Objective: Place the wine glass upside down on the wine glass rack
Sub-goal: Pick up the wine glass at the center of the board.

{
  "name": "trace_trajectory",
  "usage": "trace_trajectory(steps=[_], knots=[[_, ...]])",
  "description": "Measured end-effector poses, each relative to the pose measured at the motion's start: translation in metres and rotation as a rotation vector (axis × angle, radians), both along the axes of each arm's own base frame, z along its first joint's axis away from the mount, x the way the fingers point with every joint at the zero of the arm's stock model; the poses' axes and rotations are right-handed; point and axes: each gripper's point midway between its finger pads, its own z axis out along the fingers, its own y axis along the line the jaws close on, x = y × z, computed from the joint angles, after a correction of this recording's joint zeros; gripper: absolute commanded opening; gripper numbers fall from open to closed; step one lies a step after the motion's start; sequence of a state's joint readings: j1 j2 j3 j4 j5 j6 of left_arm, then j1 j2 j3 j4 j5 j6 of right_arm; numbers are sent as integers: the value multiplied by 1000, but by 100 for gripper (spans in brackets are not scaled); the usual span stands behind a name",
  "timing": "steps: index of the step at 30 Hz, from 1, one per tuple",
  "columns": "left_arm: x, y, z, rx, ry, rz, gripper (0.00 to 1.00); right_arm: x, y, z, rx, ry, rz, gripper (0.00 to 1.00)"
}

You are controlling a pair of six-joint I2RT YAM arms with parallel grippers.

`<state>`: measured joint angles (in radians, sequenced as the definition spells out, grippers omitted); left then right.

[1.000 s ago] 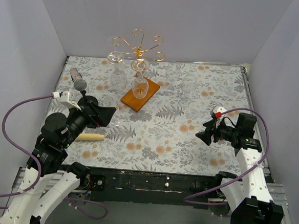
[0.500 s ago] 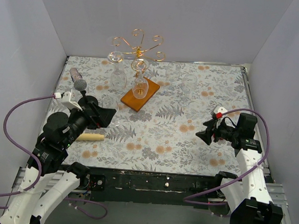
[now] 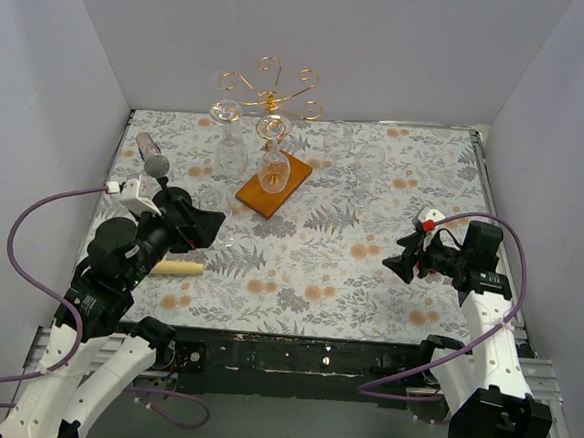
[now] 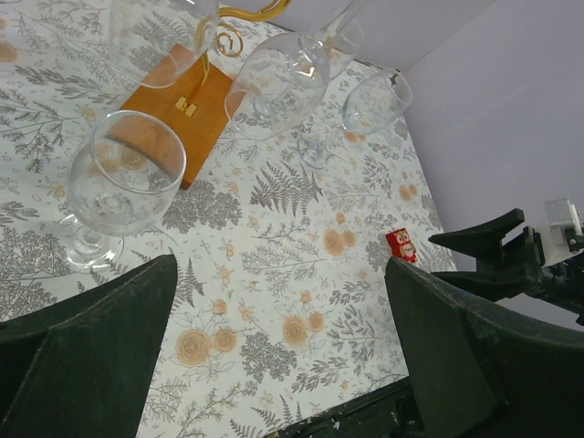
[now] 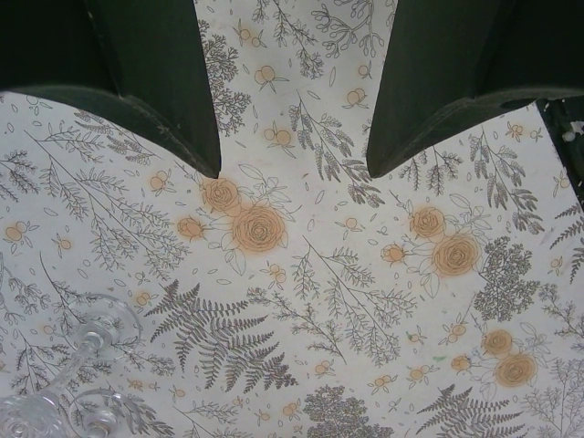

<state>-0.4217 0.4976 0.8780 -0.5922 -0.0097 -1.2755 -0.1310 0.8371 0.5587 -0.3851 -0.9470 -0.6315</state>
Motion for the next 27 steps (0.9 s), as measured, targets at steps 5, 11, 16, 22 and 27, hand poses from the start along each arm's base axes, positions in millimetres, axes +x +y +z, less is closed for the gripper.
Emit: trace_trajectory(steps=[5,11,16,22,27], knots=[[4,2,-12,22,51,22,98,0,0,0,2,0,2,73],[7,3,-25,48,100,36,98,0,1,1,4,-1,4,73],[7,4,-26,53,108,37,98,-1,1,0,4,0,5,73],[8,4,-28,60,121,39,98,-1,1,0,4,0,4,73],[9,3,-29,65,128,38,98,-1,1,0,4,0,5,73]])
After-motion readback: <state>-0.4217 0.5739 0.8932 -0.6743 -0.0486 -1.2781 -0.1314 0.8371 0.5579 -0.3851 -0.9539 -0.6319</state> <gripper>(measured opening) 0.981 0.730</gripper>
